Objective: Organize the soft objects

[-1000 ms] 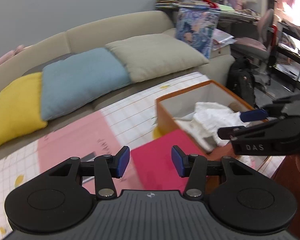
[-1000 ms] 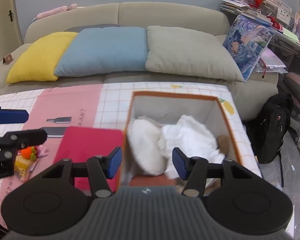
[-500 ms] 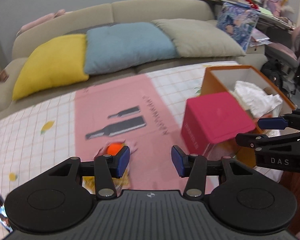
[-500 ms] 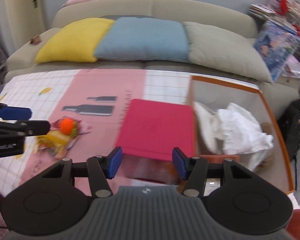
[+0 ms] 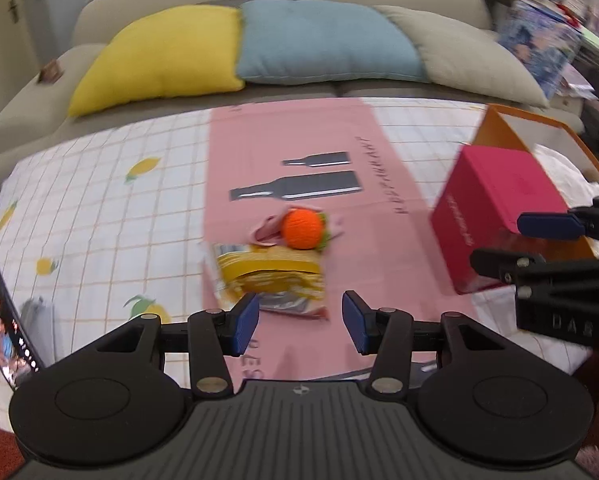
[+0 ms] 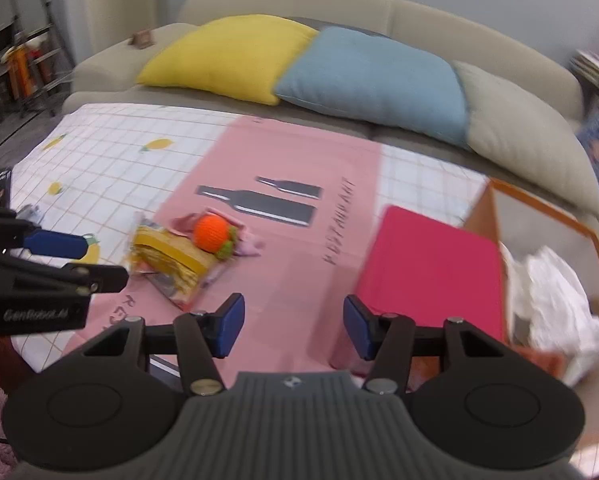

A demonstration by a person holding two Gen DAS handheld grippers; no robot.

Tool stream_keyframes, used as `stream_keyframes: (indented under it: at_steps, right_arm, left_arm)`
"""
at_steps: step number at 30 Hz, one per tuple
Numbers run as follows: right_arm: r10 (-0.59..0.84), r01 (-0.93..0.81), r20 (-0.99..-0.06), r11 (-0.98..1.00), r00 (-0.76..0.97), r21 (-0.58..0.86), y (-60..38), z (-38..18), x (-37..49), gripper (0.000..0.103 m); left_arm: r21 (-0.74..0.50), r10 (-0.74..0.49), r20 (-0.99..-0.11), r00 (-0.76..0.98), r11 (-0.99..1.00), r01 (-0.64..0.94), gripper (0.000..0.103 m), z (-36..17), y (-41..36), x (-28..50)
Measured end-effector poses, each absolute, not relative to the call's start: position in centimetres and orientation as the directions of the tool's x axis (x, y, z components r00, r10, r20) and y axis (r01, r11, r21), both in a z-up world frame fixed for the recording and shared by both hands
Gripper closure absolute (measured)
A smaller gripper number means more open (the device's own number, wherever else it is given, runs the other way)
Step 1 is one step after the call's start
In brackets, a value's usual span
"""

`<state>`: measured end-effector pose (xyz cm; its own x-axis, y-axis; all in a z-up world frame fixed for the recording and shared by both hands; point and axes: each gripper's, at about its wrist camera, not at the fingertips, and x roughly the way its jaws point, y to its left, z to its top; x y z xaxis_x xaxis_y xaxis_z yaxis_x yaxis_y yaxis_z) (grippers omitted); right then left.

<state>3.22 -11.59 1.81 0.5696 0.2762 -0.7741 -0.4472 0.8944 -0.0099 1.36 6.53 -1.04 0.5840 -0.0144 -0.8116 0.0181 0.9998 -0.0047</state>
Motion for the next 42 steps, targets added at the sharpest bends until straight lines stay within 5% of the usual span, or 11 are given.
stream_keyframes:
  at_steps: [8,24,38,42]
  right_arm:
    - [0.306,-0.535,-0.767,0.843,0.563,-0.056,-7.8,0.7,4.5,0.055]
    - [0.282,-0.555,-0.806,0.829,0.52,-0.068,-3.0,-3.6,10.3,0.055]
    - [0.399,-0.561,-0.833,0.817,0.384,0.133,-0.4,-5.6,14.5,0.057]
    - [0.397,-0.558,-0.846,0.817,0.357,0.147,-0.1,-6.8,14.8,0.075]
  left_arm:
    - [-0.048,-0.009,-0.812,0.584,0.997,-0.052,0.046,-1.8,9.8,2.2]
    - [-0.125,-0.042,-0.818,0.573,0.986,-0.107,0.023,-6.2,13.3,5.9]
    - [-0.147,-0.049,-0.846,0.531,0.978,-0.145,0.025,-7.8,15.1,7.3]
    - [-0.183,-0.08,-0.845,0.529,0.972,-0.146,0.024,-8.2,15.5,7.2]
